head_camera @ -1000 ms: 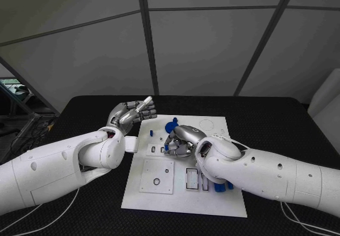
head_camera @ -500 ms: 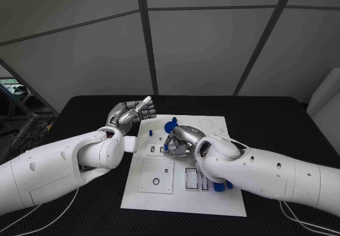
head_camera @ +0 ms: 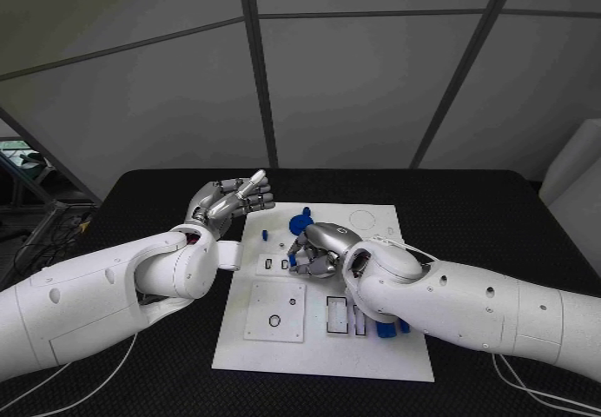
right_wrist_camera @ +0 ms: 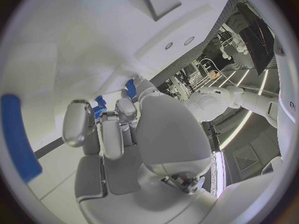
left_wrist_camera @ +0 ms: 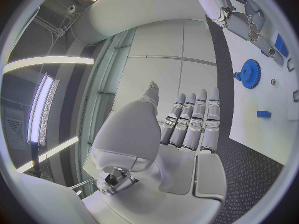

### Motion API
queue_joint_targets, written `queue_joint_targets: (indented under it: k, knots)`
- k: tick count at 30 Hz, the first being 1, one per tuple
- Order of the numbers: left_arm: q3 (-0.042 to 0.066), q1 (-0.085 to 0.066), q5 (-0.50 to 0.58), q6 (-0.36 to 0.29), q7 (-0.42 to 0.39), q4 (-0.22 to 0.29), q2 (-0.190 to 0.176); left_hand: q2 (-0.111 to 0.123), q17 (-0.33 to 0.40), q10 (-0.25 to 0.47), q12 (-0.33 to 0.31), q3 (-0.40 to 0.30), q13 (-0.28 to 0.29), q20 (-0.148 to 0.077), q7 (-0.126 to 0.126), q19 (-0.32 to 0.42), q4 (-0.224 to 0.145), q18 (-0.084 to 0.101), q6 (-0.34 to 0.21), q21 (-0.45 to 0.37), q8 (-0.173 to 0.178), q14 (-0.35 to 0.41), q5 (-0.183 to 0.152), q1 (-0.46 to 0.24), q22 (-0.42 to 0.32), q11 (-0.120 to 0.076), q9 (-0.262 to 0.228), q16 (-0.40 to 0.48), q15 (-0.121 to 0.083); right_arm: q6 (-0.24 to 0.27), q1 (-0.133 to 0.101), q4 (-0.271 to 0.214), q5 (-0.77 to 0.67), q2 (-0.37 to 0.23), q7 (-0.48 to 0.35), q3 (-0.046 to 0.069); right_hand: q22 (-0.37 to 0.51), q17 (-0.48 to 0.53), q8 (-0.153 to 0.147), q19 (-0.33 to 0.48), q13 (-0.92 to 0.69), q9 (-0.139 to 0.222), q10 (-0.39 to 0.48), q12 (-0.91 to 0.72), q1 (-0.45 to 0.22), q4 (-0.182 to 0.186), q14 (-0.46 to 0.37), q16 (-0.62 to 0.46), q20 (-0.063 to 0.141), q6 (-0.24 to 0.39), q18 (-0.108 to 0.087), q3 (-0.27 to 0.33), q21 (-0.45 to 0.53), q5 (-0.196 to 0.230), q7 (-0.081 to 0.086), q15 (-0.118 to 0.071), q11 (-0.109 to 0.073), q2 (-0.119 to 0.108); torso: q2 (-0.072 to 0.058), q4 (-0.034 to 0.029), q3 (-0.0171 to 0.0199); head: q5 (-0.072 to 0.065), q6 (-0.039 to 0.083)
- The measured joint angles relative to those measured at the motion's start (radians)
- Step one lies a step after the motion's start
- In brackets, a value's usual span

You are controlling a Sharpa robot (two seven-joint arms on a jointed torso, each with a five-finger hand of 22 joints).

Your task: Assemble the parts on the task board

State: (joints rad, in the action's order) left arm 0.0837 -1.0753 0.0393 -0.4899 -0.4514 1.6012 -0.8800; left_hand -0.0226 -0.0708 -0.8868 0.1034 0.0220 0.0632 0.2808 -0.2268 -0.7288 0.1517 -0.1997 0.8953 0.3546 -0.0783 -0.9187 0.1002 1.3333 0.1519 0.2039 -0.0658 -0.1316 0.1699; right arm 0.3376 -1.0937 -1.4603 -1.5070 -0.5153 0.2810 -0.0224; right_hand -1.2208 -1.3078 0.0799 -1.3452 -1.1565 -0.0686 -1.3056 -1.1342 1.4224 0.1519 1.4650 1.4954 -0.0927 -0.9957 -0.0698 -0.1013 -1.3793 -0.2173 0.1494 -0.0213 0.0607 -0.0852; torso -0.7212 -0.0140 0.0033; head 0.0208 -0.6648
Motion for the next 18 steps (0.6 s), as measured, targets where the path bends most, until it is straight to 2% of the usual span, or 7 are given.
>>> queue_joint_targets:
  k: [1, 10, 15, 18]
  knots:
    - [0.0, 0.0, 0.0, 0.0, 0.0, 0.0, 0.0, 0.0, 0.0, 0.0, 0.0, 0.0, 0.0, 0.0, 0.0, 0.0, 0.0, 0.0, 0.0, 0.0, 0.0, 0.0, 0.0, 0.0, 0.0, 0.0, 0.0, 0.0, 0.0, 0.0, 0.0, 0.0, 0.0, 0.0, 0.001, 0.0, 0.001, 0.0, -0.003, 0.0, 0.001, 0.001, 0.0, 0.003, 0.0, 0.0, 0.0, 0.0, 0.0, 0.004, 0.0, 0.0, 0.0, 0.001, 0.004, 0.0, 0.0, 0.0, 0.0, 0.0, 0.0, 0.0, 0.0]
    - [0.0, 0.0, 0.0, 0.0, 0.001, -0.001, 0.0, 0.0, 0.0, 0.0, 0.0, 0.0, 0.0, 0.0, 0.0, 0.0, 0.0, 0.0, 0.0, 0.0, 0.0, 0.0, 0.0, 0.0, 0.0, 0.0, 0.0, 0.0, 0.0, 0.002, 0.0, 0.0, -0.001, 0.0, 0.006, -0.001, 0.01, 0.0, -0.01, 0.007, 0.03, -0.001, 0.029, 0.033, -0.015, 0.016, 0.0, -0.008, -0.007, 0.027, 0.0, 0.016, 0.01, 0.006, 0.004, 0.007, 0.005, -0.015, 0.0, 0.0, 0.0, 0.0, 0.002]
    - [0.0, 0.0, 0.0, 0.001, 0.002, -0.001, 0.0, 0.0, 0.0, 0.0, 0.0, 0.0, 0.0, 0.0, 0.0, 0.0, 0.0, 0.0, 0.0, 0.0, 0.0, 0.0, 0.0, 0.0, 0.0, 0.0, 0.0, 0.001, 0.0, 0.01, 0.002, -0.002, -0.001, 0.0, 0.006, -0.002, 0.023, 0.0, -0.014, 0.016, 0.075, 0.0, 0.061, 0.072, -0.022, 0.044, 0.0, -0.015, -0.016, 0.079, 0.0, 0.044, 0.021, 0.011, 0.016, 0.014, 0.015, -0.05, 0.0, 0.0, 0.0001, 0.003, 0.002]
    - [0.0, 0.0, 0.0, 0.001, 0.002, -0.002, 0.0, 0.0, 0.0, 0.0, 0.0, 0.003, 0.0, 0.0, 0.0, 0.0, -0.003, 0.0, 0.0, 0.0, 0.0, 0.0, 0.0, 0.0, 0.0, 0.0, 0.0, 0.004, 0.0, 0.022, 0.004, -0.006, 0.001, -0.007, 0.003, -0.003, 0.032, 0.0, -0.021, 0.021, 0.091, 0.005, 0.066, 0.077, -0.012, 0.079, 0.0, -0.018, -0.021, 0.113, 0.0, 0.079, 0.027, -0.001, 0.024, 0.021, 0.02, -0.072, 0.0, -0.0002, 0.0, 0.003, 0.003]
